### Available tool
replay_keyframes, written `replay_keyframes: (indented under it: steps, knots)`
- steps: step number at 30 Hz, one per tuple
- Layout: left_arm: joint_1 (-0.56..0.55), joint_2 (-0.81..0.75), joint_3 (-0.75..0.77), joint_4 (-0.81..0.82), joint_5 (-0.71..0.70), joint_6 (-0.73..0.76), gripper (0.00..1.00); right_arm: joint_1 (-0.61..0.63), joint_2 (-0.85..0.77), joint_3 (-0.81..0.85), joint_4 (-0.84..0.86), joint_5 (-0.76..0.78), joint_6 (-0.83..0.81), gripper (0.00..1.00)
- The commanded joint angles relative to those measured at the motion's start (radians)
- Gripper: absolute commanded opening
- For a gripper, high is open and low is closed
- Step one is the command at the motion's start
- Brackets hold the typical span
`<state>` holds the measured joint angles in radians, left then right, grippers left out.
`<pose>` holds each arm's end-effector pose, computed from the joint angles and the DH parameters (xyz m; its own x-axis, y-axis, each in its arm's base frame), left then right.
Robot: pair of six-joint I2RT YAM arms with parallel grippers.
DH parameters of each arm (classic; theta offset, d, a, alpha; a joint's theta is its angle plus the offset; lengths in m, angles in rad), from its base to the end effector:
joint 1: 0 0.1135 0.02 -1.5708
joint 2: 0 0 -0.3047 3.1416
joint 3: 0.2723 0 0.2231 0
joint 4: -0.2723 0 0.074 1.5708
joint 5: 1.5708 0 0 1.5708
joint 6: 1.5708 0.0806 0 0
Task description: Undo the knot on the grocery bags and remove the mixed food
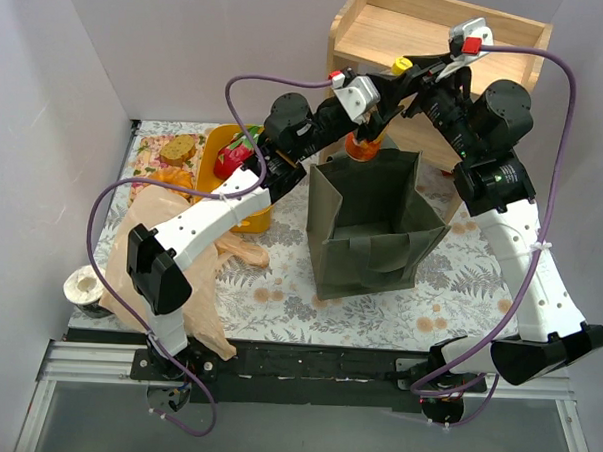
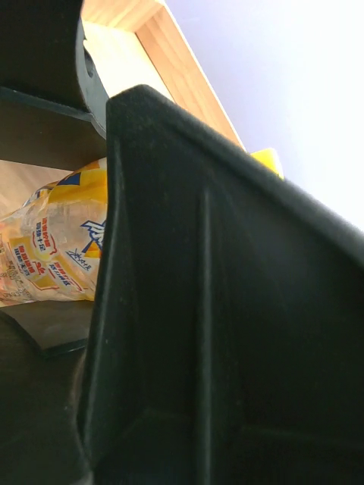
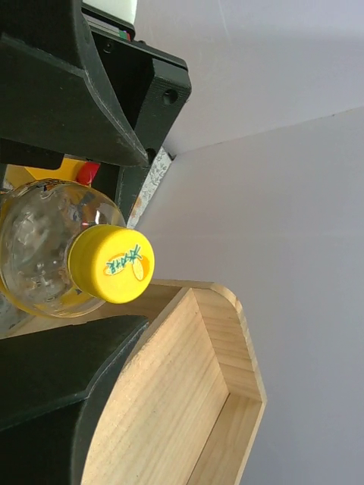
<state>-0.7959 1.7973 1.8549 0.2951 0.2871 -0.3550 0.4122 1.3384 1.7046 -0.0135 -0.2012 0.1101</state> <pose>0.2926 -0.3314 0.5350 -0.0762 -0.3987 -0.9139 0.9009 0.3653 -0.2345 0.2433 0.1239 0.5958 0.2526 0.2279 -0.9403 -0.5957 0.8024 0.0345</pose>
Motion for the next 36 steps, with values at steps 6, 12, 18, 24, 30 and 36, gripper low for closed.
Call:
replay_keyframes:
  steps: [6,12,18,24,30,36]
  knots:
    - [-0.035,-0.133,-0.057,0.257,-0.178,0.111,0.0,0.008,-0.027,-0.03,-0.072,-0.073,0.039,0.86]
    - [-0.037,-0.165,-0.08,0.28,-0.183,0.108,0.0,-0.013,-0.031,-0.043,-0.086,-0.144,0.065,0.86]
    - [-0.037,-0.199,-0.134,0.297,-0.187,0.148,0.0,-0.027,-0.007,-0.02,-0.149,-0.193,0.062,0.85]
    - [-0.037,-0.228,-0.186,0.308,-0.187,0.174,0.0,-0.029,0.011,0.033,-0.238,-0.259,0.051,0.85]
    - [-0.042,-0.262,-0.22,0.27,-0.072,0.16,0.0,-0.03,0.025,-0.008,-0.22,-0.265,0.069,0.83]
    - [-0.057,-0.253,-0.22,0.276,-0.086,0.206,0.02,-0.05,0.028,-0.017,-0.177,-0.38,0.034,0.25]
